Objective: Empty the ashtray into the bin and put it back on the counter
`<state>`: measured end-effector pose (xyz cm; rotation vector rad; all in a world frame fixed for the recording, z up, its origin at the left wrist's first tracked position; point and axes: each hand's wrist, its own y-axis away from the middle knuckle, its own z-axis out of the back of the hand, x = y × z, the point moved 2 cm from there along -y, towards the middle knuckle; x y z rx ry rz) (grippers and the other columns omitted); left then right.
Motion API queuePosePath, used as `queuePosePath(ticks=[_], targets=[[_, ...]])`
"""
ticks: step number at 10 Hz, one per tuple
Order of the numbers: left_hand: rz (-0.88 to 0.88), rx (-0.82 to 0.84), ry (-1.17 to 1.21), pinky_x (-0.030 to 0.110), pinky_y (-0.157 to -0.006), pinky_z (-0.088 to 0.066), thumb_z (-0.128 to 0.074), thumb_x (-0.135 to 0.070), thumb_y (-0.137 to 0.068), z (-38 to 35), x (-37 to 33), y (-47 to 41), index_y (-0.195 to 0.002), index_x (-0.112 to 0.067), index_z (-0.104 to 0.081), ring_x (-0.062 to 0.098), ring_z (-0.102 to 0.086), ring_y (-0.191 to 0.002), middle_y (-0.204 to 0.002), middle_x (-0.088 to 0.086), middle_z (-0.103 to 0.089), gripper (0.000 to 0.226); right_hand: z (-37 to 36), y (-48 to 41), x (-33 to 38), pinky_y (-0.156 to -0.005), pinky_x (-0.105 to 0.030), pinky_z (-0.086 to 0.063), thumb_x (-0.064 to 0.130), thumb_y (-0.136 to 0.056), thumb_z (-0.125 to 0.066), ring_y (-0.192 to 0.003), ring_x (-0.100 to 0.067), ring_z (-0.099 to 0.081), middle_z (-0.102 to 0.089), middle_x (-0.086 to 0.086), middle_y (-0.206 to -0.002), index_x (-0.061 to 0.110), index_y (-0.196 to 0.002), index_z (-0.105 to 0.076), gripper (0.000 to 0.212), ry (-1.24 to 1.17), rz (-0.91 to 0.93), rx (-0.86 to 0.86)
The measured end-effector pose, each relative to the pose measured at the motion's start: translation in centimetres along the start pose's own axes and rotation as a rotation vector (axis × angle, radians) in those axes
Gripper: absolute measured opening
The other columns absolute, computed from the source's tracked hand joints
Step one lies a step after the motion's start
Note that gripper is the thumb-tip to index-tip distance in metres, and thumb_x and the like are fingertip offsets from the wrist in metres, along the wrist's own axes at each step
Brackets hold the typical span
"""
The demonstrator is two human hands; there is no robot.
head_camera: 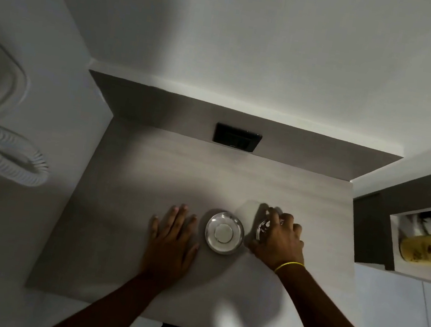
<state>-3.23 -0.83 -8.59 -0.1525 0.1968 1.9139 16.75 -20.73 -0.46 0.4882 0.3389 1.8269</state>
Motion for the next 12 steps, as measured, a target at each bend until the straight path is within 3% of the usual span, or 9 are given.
queuePosePath(ticks=[2,3,5,7,10,12], targets=[[0.0,-0.067,-0.006,0.073,-0.127,-0.03,-0.051,-0.053,-0.107,-0.3,0.0,0.3,-0.167,-0.016,-0.057,0.039,-0.035,-0.169,-0.181,0.017,-0.039,0.071,0.5,1.3,0.4,-0.095,-0.061,-0.055,0.048,-0.066,-0.081,-0.129,-0.047,-0.046,-0.045,-0.012,-0.144,0.034,-0.148,-0.033,0.096,-0.194,0.003,-0.076],[0.004,-0.065,-0.018,0.073,-0.128,-0.028,-0.05,-0.054,-0.108,-0.5,0.1,0.3,-0.168,-0.017,-0.055,0.039,-0.032,-0.17,-0.183,0.016,-0.035,0.072,0.7,2.0,2.3,-0.102,-0.059,-0.053,0.054,-0.066,-0.079,-0.129,-0.045,-0.047,-0.046,-0.012,-0.144,0.033,-0.152,-0.032,0.1,-0.233,0.093,-0.094],[0.0,-0.066,-0.046,0.074,-0.127,-0.03,-0.049,-0.056,-0.106,-0.6,0.0,0.1,-0.169,-0.017,-0.054,0.041,-0.034,-0.169,-0.182,0.018,-0.037,0.074,-1.6,3.6,8.9,-0.084,-0.054,-0.058,0.05,-0.064,-0.067,-0.12,-0.036,-0.049,-0.047,-0.004,-0.136,0.036,-0.147,-0.036,0.09,-0.031,0.292,-0.092],[0.011,-0.058,-0.05,0.076,-0.126,-0.03,-0.048,-0.057,-0.106,-0.8,0.1,0.0,-0.168,-0.016,-0.054,0.042,-0.035,-0.168,-0.179,0.02,-0.041,0.074,-3.1,3.1,10.3,-0.084,-0.052,-0.055,0.049,-0.062,-0.064,-0.119,-0.036,-0.048,-0.047,-0.005,-0.138,0.036,-0.145,-0.041,0.087,0.047,0.334,-0.103],[0.012,-0.035,-0.038,0.075,-0.127,-0.031,-0.045,-0.058,-0.108,-0.7,0.3,0.0,-0.168,-0.017,-0.054,0.042,-0.034,-0.168,-0.182,0.018,-0.037,0.074,-3.6,3.6,9.8,-0.093,-0.055,-0.054,0.052,-0.07,-0.068,-0.133,-0.036,-0.04,-0.038,-0.006,-0.151,0.032,-0.143,-0.045,0.08,0.063,0.347,-0.036],[0.0,-0.046,-0.019,0.076,-0.126,-0.034,-0.045,-0.061,-0.109,-0.6,0.5,0.4,-0.166,-0.016,-0.057,0.039,-0.037,-0.168,-0.182,0.015,-0.038,0.073,-2.4,3.9,9.4,-0.102,-0.061,-0.051,0.07,-0.073,-0.066,-0.149,-0.032,-0.03,-0.028,-0.002,-0.164,0.035,-0.158,-0.025,0.1,0.027,0.369,-0.051]])
